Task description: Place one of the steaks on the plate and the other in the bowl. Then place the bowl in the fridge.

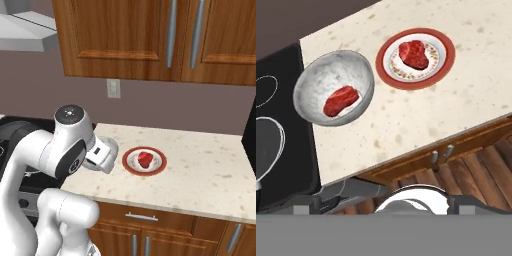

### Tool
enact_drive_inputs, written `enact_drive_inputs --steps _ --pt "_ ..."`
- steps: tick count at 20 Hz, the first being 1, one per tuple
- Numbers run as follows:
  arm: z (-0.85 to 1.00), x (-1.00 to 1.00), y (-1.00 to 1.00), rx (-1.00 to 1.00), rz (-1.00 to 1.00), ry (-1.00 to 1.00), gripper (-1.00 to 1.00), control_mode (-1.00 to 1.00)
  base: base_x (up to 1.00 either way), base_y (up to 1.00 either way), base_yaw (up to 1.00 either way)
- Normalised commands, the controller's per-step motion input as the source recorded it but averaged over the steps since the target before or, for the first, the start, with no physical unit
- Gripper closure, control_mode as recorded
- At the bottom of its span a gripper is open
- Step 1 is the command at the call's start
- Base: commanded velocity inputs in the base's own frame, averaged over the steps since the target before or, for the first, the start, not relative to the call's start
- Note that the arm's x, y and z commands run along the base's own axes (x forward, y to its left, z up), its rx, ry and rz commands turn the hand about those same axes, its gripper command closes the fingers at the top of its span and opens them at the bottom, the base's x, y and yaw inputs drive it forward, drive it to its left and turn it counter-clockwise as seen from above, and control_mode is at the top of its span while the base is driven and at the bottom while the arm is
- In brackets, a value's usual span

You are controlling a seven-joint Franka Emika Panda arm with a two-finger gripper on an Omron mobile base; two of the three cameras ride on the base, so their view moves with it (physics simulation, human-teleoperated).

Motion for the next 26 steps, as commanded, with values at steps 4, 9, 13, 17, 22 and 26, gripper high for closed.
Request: enact_drive_inputs --steps 4,9,13,17,22,26 --pt "-0.04 0.24 0.17 0.00 -0.02 0.00 -1.00 -1.00 0.00 0.00 0.00" --pt "-0.12 0.22 0.19 0.01 -0.02 0.00 -1.00 -1.00 0.00 0.00 0.00" --pt "-0.20 0.20 0.12 0.03 -0.01 0.02 -1.00 -1.00 0.00 0.00 0.00" --pt "-0.18 0.24 0.01 0.02 0.00 0.04 -1.00 -1.00 0.00 0.00 0.00" --pt "-0.17 0.26 0.00 0.02 0.00 0.08 -1.00 -1.00 0.00 0.00 0.00" --pt "-0.21 0.25 0.00 0.01 0.00 0.06 -1.00 -1.00 0.00 0.00 0.00"
